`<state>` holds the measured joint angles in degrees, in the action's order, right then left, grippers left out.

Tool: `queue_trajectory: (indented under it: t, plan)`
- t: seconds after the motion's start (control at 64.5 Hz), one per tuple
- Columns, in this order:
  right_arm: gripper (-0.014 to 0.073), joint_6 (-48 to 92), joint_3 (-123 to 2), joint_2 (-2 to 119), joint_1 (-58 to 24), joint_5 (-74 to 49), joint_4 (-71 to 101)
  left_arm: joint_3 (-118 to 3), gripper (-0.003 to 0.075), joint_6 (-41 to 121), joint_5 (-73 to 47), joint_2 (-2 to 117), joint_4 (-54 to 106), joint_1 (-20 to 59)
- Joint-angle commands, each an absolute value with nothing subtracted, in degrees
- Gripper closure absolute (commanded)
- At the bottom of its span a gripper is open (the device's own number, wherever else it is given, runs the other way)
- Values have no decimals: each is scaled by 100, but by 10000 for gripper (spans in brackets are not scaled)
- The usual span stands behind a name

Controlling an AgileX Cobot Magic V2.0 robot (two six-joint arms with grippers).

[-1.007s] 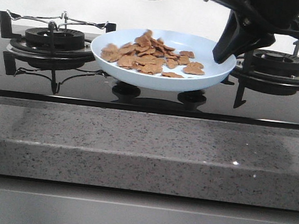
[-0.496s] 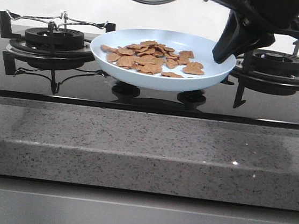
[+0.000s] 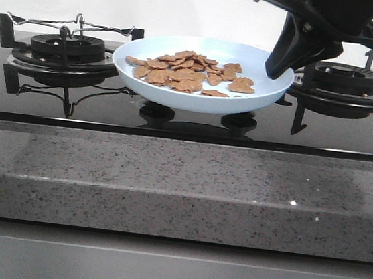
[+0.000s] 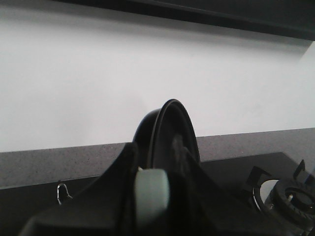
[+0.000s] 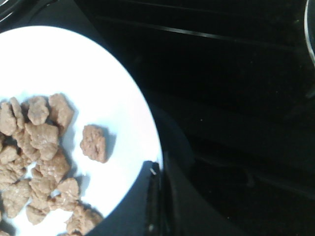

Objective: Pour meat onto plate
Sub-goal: 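Return the pan to its burner with the left gripper and release it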

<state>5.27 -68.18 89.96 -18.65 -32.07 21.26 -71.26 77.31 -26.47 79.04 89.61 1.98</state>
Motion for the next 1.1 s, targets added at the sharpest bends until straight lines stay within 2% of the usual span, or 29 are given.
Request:
queue_trajectory:
  t: [0.0,0.232,0.434,0.806,1.085]
  plan:
    - [701,604,-6910,8787,-1846,-3049,2087,-7565,741,6880,-3323,7982,8862,-140]
    - [701,604,-6910,8787,-1846,-3049,2087,-7993,741,5854,-4219,8794,8932,-958]
    - [701,604,-6910,8787,-1846,-3049,2087,-8001,741,5126,-4726,9380,9699,-1444]
    - [701,604,-6910,8787,-1846,-3049,2087,-8001,741,4977,-5010,10180,10385,-1584]
    - [701,604,-6910,8787,-1846,-3049,2087,-8001,740,4422,-5104,10431,10069,-1607]
